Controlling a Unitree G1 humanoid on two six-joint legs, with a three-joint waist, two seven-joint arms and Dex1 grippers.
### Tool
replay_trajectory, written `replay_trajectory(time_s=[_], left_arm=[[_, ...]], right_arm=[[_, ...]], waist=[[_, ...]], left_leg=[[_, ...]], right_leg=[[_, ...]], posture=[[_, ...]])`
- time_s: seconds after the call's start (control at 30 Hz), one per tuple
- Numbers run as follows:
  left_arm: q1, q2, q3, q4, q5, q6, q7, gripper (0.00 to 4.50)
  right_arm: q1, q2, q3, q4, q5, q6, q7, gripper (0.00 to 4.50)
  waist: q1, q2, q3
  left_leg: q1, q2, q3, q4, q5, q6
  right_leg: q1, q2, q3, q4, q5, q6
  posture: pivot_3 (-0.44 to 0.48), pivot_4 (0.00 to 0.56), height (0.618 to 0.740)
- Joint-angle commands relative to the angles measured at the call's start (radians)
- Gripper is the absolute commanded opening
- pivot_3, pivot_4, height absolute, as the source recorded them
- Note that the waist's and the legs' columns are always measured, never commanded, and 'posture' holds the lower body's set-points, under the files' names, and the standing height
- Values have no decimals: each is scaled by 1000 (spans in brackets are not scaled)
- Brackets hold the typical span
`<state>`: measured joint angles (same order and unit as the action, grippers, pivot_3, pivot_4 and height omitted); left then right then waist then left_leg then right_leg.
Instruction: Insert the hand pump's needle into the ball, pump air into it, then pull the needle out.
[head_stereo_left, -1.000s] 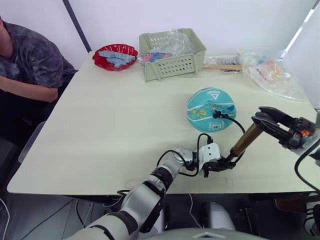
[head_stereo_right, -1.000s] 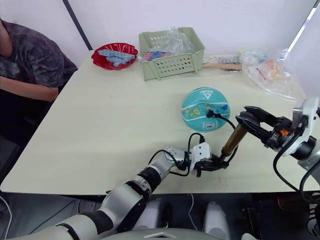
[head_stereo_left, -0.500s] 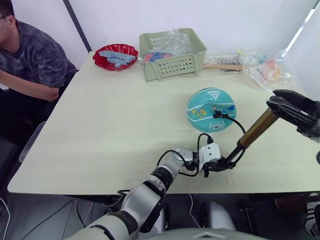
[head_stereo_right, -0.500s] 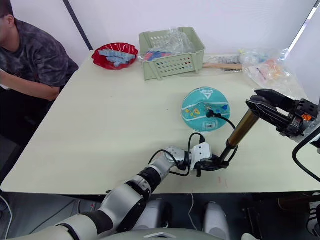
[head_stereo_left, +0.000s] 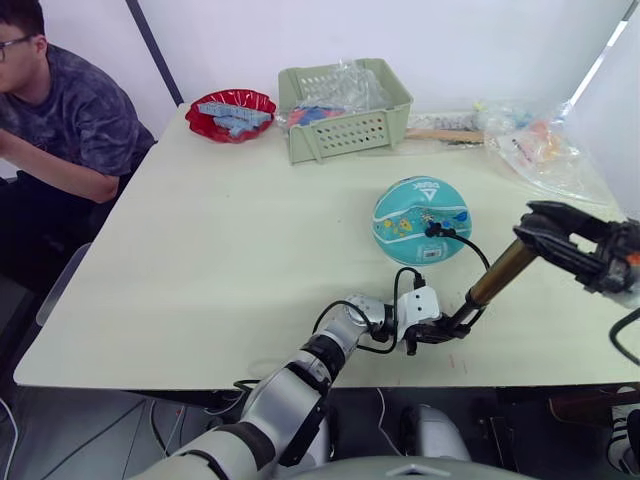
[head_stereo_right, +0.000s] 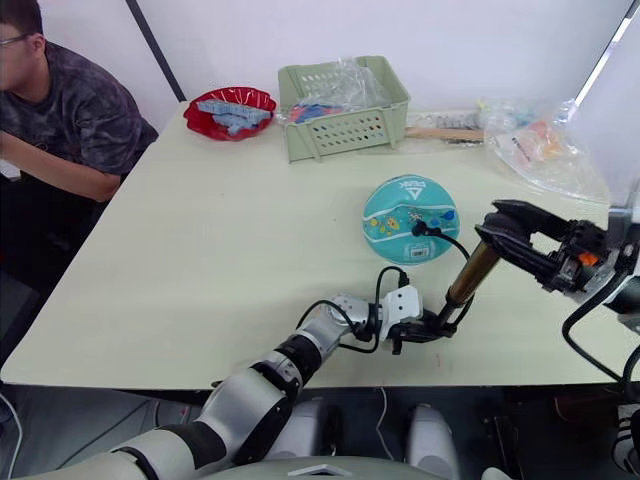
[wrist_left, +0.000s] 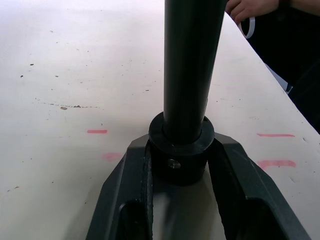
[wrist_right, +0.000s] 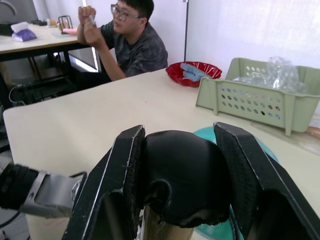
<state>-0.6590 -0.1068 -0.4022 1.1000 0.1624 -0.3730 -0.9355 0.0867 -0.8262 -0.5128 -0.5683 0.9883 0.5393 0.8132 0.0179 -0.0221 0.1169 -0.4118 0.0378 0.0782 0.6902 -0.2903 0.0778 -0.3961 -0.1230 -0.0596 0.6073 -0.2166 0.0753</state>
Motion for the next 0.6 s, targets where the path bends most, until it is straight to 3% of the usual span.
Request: replay_trajectory(time_s=[0.03, 0.43, 0.6], left_arm=[[45, 33, -18, 91, 51, 69, 20, 1108], [54, 36, -19, 89, 54, 75, 25, 1108], [57, 36, -22, 88, 56, 80, 20, 1108]], right_arm=[[62, 30, 97, 24, -108, -44, 54, 1680], [151, 169, 314, 152, -364, -238, 80, 1680], [142, 211, 317, 162, -365, -286, 74, 1680]], waist=[[0, -3, -2], [-1, -5, -7], [-1, -3, -9]], left_leg=[[0, 0, -1, 0, 0, 0], [0, 0, -5, 0, 1, -1], [0, 0, -6, 0, 1, -1]], right_leg=[[0, 0, -1, 0, 0, 0], [1, 1, -3, 0, 0, 0], [1, 1, -4, 0, 0, -1]], posture=[[0, 150, 738], [0, 150, 738], [0, 150, 738]])
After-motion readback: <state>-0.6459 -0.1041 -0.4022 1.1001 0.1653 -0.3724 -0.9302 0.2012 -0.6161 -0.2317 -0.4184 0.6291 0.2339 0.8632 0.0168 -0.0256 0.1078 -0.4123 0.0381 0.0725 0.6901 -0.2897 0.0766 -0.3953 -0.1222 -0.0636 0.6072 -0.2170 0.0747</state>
